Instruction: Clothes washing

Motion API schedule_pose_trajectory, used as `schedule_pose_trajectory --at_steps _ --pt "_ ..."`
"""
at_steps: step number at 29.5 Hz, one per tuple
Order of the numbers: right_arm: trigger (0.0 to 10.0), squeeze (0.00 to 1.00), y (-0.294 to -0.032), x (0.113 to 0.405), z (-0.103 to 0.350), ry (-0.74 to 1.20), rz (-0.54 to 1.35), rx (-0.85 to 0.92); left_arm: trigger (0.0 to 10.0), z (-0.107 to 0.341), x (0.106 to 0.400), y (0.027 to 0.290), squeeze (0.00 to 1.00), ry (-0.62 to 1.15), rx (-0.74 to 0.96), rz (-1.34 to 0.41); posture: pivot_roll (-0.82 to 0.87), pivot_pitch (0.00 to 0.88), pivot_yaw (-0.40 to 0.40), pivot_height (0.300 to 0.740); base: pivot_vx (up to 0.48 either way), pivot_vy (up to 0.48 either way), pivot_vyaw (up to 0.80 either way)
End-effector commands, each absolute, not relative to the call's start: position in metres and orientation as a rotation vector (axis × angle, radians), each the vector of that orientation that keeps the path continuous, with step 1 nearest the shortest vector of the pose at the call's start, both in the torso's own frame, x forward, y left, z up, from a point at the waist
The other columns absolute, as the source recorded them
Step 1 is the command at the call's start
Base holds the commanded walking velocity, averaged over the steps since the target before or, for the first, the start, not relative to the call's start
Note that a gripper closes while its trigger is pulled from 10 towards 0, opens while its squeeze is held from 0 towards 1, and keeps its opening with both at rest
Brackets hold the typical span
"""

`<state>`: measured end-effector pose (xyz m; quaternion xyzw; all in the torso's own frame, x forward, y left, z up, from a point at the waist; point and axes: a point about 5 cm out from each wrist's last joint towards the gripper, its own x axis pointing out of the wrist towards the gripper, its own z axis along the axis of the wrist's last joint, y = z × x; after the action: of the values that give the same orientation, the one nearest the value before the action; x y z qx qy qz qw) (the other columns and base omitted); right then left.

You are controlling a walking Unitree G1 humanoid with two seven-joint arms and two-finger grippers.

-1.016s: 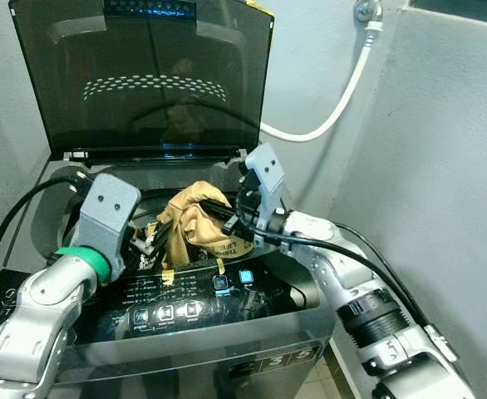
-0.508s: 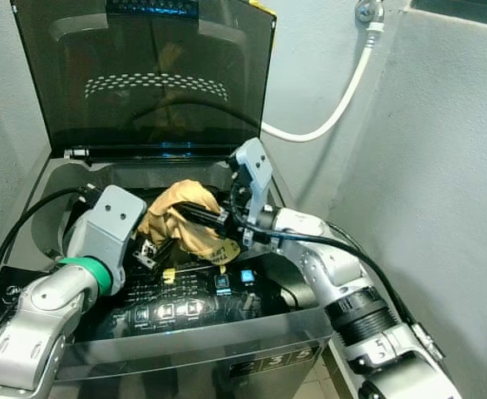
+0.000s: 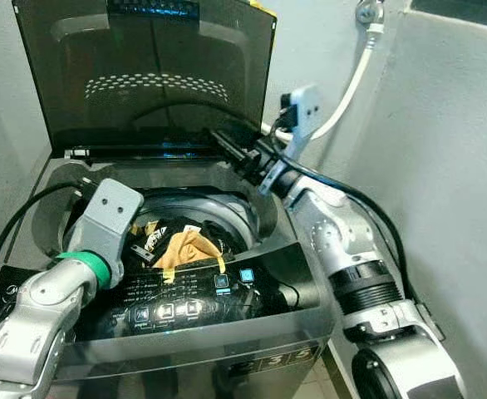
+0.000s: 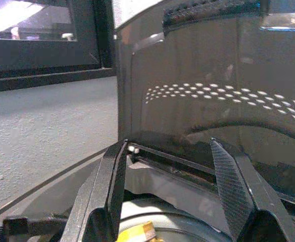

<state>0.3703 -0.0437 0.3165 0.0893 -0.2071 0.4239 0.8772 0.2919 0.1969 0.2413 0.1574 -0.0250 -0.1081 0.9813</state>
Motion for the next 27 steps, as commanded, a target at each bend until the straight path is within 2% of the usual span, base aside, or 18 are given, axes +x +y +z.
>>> schedule_pose_trajectory --at_steps 1,2,3,4,6,8,10,13,19,27 --pt "10.0 0.00 -0.049 0.373 0.313 -0.431 0.852 0.203 10.0 0.245 0.292 0.198 0.00 -0.073 0.319 -0.199 0.05 0.002 -0.042 0.740 0.000 0.000 0.00" --pt "10.0 0.00 -0.062 0.379 0.315 -0.444 0.731 0.278 10.0 0.250 0.293 0.198 0.00 -0.112 0.298 -0.179 0.06 0.005 -0.037 0.740 0.000 0.000 0.00" --pt "10.0 0.00 -0.062 0.379 0.315 -0.444 0.731 0.278 10.0 0.250 0.293 0.198 0.00 -0.112 0.298 -0.179 0.06 0.005 -0.037 0.740 0.000 0.000 0.00" --pt "10.0 0.00 -0.074 0.383 0.311 -0.435 0.629 0.320 10.0 0.255 0.293 0.194 0.00 -0.155 0.276 -0.179 0.05 0.001 -0.024 0.740 0.000 0.000 0.00" --pt "10.0 0.00 -0.074 0.383 0.311 -0.435 0.629 0.320 10.0 0.255 0.293 0.194 0.00 -0.155 0.276 -0.179 0.05 0.001 -0.024 0.740 0.000 0.000 0.00" --pt "10.0 0.00 -0.085 0.384 0.294 -0.392 0.514 0.325 10.0 0.258 0.295 0.188 0.00 -0.193 0.245 -0.189 0.05 0.000 -0.003 0.740 0.000 0.000 0.00" --pt "10.0 0.00 -0.085 0.384 0.294 -0.392 0.514 0.325 10.0 0.258 0.295 0.188 0.00 -0.193 0.245 -0.189 0.05 0.000 -0.003 0.740 0.000 0.000 0.00" --pt "10.0 0.00 -0.095 0.375 0.245 -0.272 0.384 0.254 10.0 0.253 0.304 0.189 0.00 -0.175 0.166 -0.089 0.05 0.000 0.008 0.740 0.000 0.000 0.00" --pt "10.0 0.00 -0.100 0.371 0.235 -0.254 0.355 0.238 10.0 0.252 0.306 0.192 0.00 -0.166 0.149 -0.054 0.05 0.000 0.006 0.740 0.000 0.000 0.00" --pt "10.0 0.00 -0.118 0.350 0.220 -0.318 0.309 0.276 10.0 0.248 0.307 0.194 0.00 -0.174 0.178 -0.010 0.03 0.006 0.000 0.740 0.000 0.000 -0.10"
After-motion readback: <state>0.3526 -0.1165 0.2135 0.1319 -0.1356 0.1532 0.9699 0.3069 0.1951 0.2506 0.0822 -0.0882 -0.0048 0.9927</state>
